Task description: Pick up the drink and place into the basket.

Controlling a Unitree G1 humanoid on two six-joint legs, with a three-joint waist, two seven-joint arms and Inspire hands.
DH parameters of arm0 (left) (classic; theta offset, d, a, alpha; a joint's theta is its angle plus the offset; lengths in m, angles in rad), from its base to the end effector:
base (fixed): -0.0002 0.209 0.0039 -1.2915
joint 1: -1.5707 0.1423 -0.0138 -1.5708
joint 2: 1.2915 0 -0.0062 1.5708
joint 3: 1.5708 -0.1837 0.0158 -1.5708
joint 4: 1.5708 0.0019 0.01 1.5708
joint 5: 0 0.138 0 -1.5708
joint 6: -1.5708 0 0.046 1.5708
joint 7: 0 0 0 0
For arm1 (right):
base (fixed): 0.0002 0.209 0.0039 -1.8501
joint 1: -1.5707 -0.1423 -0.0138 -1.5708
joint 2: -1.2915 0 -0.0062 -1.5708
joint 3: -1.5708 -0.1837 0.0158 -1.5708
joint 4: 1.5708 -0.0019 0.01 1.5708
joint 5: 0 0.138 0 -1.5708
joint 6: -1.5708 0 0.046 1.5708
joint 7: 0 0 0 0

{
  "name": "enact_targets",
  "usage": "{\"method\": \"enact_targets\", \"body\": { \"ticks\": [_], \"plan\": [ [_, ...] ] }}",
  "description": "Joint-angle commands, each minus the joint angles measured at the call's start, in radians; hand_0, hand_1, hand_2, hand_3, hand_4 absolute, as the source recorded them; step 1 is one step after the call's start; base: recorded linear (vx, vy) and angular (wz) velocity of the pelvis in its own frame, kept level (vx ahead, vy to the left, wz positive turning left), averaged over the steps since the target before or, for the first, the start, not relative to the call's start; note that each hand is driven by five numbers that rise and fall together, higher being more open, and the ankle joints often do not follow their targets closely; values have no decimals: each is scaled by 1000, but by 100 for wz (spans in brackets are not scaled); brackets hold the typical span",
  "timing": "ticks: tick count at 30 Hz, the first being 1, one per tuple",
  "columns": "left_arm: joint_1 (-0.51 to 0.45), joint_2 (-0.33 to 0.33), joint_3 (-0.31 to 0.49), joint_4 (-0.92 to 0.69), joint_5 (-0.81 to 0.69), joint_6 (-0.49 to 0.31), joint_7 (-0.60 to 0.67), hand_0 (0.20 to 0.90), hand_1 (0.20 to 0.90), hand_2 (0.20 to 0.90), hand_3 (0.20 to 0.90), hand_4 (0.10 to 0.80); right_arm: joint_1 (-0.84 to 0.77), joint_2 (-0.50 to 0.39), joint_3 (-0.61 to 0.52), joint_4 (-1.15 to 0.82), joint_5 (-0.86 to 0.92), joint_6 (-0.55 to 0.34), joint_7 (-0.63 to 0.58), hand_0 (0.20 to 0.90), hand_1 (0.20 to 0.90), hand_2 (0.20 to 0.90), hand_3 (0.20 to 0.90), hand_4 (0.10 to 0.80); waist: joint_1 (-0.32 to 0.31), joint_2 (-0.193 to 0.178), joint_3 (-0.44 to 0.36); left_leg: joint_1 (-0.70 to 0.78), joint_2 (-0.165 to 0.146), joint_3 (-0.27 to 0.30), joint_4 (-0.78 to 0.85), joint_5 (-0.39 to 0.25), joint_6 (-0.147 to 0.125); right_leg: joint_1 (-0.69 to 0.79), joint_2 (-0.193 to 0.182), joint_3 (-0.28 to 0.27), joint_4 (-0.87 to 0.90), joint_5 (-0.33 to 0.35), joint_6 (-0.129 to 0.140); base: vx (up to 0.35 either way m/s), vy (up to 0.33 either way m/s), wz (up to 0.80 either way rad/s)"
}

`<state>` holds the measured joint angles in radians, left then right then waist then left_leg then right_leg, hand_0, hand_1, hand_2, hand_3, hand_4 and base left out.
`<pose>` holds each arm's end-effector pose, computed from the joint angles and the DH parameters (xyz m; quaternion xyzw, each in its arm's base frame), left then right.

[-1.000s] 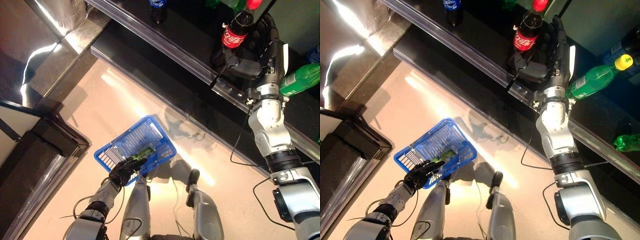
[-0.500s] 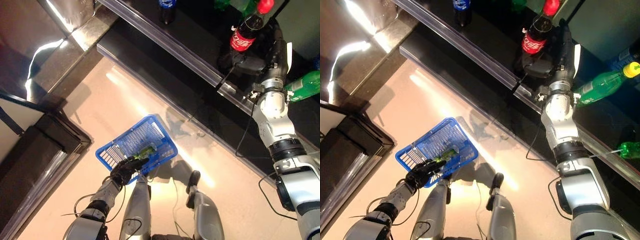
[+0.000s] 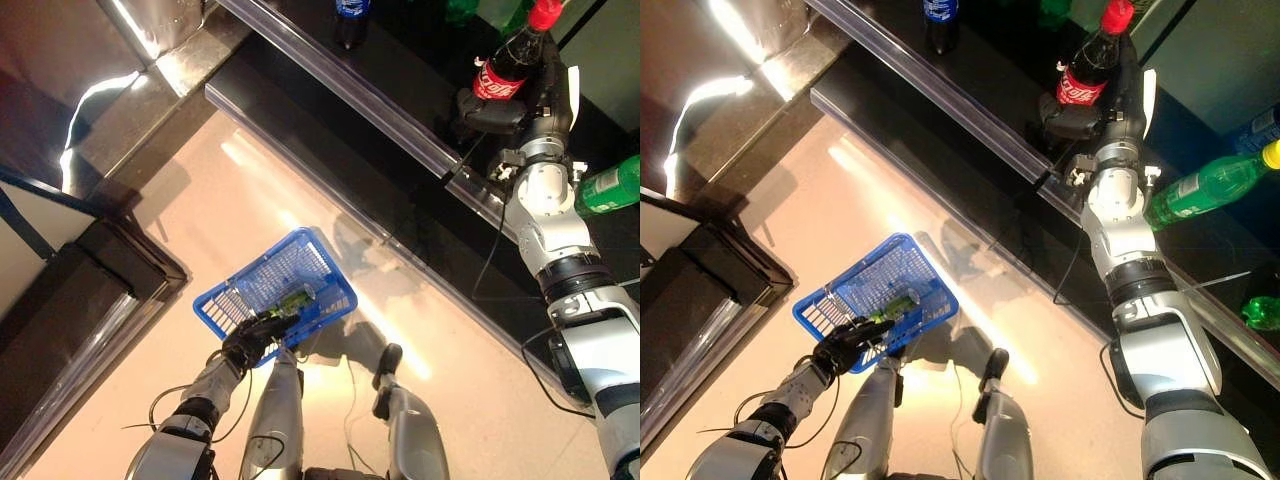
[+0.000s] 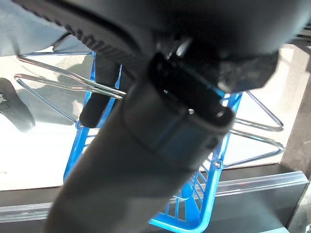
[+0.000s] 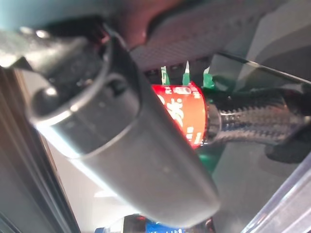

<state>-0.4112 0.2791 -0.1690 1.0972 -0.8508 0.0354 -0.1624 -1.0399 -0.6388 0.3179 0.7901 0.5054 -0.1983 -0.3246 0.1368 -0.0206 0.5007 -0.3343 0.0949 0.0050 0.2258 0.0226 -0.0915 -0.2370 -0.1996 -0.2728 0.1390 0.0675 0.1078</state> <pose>0.2316 0.2115 -0.0427 -0.2376 0.3140 0.0493 0.9179 0.3501 -0.2259 0.2288 -0.0865 -0.2171 -0.1511 0.9605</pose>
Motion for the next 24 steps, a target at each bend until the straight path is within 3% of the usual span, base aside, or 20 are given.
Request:
{"method": "enact_targets", "body": {
  "ticks": [1, 7, 8, 9, 24],
  "plan": [
    [117, 87, -94, 10, 20, 21, -8, 300, 300, 300, 200, 100, -146, -125, 38, -12, 0, -43, -4, 900, 900, 900, 900, 800, 32, -4, -52, 53, -77, 23, -58, -35, 72, -15, -11, 7, 65, -35, 46, -1, 5, 4],
    [118, 92, -98, 3, 15, 21, -7, 300, 300, 300, 200, 100, -182, -128, 62, 35, 1, -21, -13, 900, 900, 900, 900, 800, 41, -1, -51, 55, -79, 21, -64, -33, 72, -14, -14, -1, 61, -33, 48, -8, 5, 3],
    [118, 93, -98, 3, 14, 21, -7, 300, 300, 300, 200, 100, -186, -128, 63, 39, -3, -17, -22, 731, 731, 731, 702, 602, 42, -1, -51, 55, -79, 21, -65, -33, 72, -14, -14, -2, 62, -33, 48, -11, 9, 6],
    [118, 94, -98, 2, 15, 21, -10, 300, 300, 300, 200, 100, -189, -128, 63, 49, 0, -17, -25, 300, 300, 300, 200, 100, 43, -1, -51, 54, -80, 20, -63, -33, 73, -17, -15, -1, 65, -32, 48, -13, 7, 5],
    [110, 90, -106, 9, 10, 15, -13, 300, 300, 300, 200, 100, -188, -113, 57, 72, 7, -7, -52, 300, 300, 300, 200, 100, 44, 6, -48, 54, -83, 22, -70, -31, 77, -25, -17, -2, 75, -33, 48, -1, 0, 0]
  ]
}}
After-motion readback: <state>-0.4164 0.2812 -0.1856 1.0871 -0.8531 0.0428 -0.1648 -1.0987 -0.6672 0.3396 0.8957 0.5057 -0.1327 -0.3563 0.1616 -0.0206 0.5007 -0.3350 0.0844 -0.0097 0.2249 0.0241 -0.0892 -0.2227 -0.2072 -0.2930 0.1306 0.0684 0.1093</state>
